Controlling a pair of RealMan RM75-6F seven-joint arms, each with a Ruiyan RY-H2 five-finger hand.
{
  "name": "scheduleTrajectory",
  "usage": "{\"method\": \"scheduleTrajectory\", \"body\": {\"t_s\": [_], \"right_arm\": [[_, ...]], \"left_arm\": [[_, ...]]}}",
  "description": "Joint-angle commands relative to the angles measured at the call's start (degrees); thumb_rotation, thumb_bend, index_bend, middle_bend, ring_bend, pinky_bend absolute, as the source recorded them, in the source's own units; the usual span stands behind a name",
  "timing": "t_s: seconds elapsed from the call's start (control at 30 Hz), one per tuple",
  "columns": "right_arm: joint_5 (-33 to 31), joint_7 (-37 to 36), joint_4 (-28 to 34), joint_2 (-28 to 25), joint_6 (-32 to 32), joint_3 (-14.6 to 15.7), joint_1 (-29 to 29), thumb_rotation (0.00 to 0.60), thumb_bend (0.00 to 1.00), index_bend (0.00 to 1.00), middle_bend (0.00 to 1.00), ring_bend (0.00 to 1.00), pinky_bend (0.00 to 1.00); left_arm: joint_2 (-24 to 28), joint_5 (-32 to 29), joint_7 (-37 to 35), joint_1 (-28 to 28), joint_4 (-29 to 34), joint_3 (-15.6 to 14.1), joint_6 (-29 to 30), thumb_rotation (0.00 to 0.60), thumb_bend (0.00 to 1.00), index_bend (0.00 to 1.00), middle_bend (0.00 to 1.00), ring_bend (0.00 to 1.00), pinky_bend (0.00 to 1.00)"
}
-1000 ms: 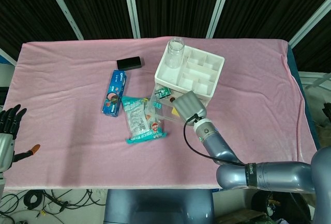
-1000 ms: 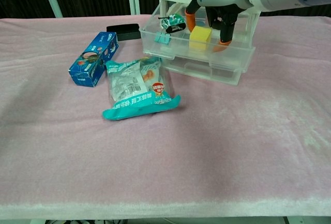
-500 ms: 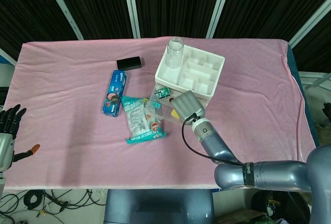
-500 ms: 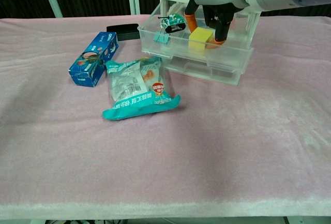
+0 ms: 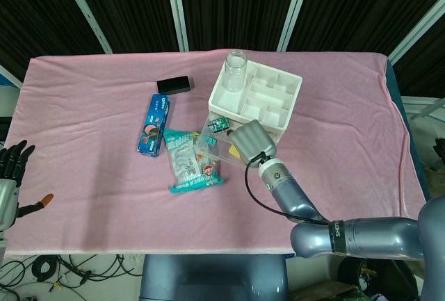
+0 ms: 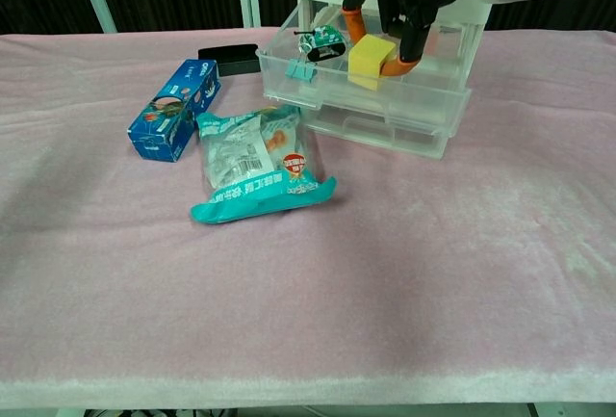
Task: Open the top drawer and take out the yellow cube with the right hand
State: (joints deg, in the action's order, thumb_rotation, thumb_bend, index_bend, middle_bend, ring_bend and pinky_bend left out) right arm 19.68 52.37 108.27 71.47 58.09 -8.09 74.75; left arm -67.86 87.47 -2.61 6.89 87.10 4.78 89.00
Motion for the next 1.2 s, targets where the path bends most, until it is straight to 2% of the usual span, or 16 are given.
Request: {"method": "scheduleTrajectory", "body": {"t_s": [0.03,0.2,0.37,0.47,0.57,0.73,0.87,1.0,1.2], "right_arm": [[0.5,-0.1,1.9,-1.7,1.1,-0.4,0.0,0.600,0.32,0.58,0.91,0.96,0.88],[2.0,-0.6,7.0,-6.3,3.5,-1.3,-0.6,0.600,0.32,0.58,0.91,0.96,0.88],[5.2,-1.6,13.7,-13.0,6.1,-1.0,-3.1,0.600,0.32,0.58,0.91,0.96,0.88],[9.3,-3.9,19.9,-20.2,7.7,0.7,-7.3,0.600,0.32,0.58,0.91,0.96,0.88],[13.2,-6.1,21.8,-24.5,6.9,2.5,-10.8,0.600,0.32,0.59,0.91,0.96,0.88],[21.2,-8.9,22.2,-28.6,5.8,6.6,-17.2,0.600,0.32,0.59,0.91,0.96,0.88],[26.2,-11.0,19.4,-28.1,4.7,10.2,-22.2,0.600,0.32,0.60,0.91,0.96,0.88],[30.0,-13.1,15.1,-24.7,3.5,12.7,-26.2,0.600,0.32,0.60,0.91,0.96,0.88],[31.7,-14.7,9.2,-17.0,3.1,13.4,-29.5,0.600,0.32,0.60,0.91,0.96,0.88]], "left_arm": [[0.0,0.1,0.0,0.0,0.0,0.0,0.0,0.600,0.00,0.00,0.00,0.00,0.00],[0.0,0.3,0.1,0.0,0.0,-0.1,0.1,0.600,0.00,0.00,0.00,0.00,0.00],[0.1,0.6,0.1,-0.1,0.0,-0.2,0.4,0.600,0.00,0.00,0.00,0.00,0.00],[0.2,1.1,0.1,-0.2,0.1,-0.4,0.7,0.600,0.00,0.00,0.00,0.00,0.00],[0.1,1.8,0.3,-0.4,-0.1,-0.6,1.3,0.600,0.00,0.00,0.00,0.00,0.00],[0.0,2.7,0.7,-0.6,-0.2,-0.8,2.2,0.600,0.00,0.00,0.00,0.00,0.00],[-0.1,3.1,0.9,-0.8,-0.2,-0.9,2.8,0.600,0.00,0.00,0.00,0.00,0.00],[-0.2,3.3,1.1,-0.9,-0.3,-1.0,3.1,0.600,0.00,0.00,0.00,0.00,0.00],[-0.3,3.3,1.2,-0.9,-0.3,-1.0,3.0,0.600,0.00,0.00,0.00,0.00,0.00]]}}
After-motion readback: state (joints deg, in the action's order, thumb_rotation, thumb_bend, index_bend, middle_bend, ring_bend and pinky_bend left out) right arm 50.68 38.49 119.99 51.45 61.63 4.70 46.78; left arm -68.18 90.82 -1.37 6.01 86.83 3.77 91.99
